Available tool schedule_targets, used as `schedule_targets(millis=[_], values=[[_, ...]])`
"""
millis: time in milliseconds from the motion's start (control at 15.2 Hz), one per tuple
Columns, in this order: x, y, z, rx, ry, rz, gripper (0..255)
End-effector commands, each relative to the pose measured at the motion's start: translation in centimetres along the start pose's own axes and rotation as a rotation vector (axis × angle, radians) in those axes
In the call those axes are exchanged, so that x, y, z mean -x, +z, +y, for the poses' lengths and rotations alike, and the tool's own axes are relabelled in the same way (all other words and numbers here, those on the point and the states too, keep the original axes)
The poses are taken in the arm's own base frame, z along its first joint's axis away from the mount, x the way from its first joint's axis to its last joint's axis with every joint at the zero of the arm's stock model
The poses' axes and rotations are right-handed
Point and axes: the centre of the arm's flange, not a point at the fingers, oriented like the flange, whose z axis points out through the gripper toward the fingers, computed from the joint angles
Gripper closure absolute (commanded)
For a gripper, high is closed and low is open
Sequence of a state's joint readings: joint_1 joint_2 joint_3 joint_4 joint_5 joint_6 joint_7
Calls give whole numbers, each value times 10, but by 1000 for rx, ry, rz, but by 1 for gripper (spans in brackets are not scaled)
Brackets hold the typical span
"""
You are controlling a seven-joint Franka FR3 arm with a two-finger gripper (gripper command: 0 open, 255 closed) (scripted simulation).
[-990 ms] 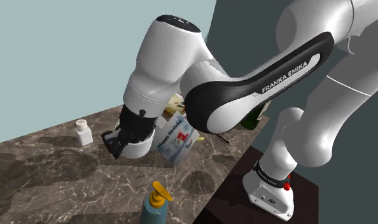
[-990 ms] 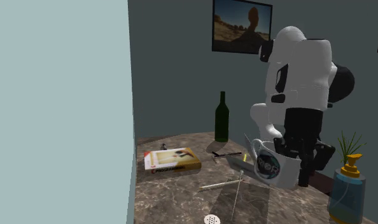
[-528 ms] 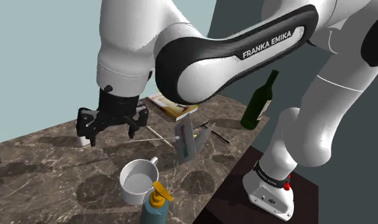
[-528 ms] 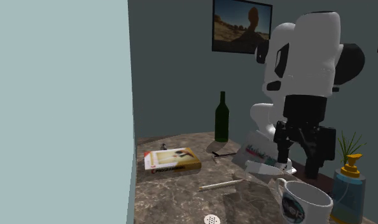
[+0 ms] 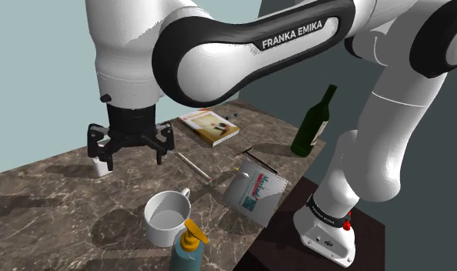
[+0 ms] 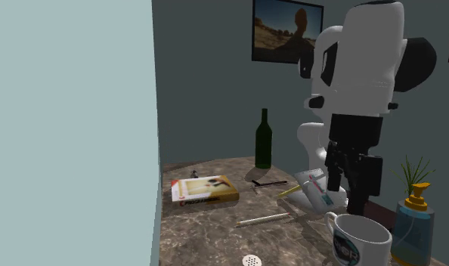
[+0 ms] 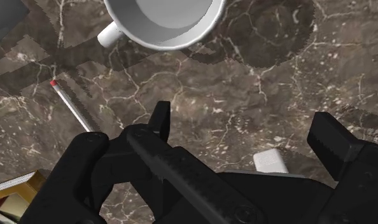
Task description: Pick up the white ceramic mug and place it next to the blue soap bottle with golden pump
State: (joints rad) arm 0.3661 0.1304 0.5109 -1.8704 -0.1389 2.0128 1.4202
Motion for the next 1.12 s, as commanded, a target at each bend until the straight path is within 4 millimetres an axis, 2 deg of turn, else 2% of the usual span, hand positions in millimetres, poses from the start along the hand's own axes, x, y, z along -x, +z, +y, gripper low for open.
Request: schedule_targets(millis=[0, 528, 594, 1056], values=[[0, 14, 0, 0, 1, 0, 0], [0, 14, 0, 0, 1, 0, 0], [0, 14, 0, 0, 1, 0, 255], [0, 14, 0, 0, 1, 0, 255]])
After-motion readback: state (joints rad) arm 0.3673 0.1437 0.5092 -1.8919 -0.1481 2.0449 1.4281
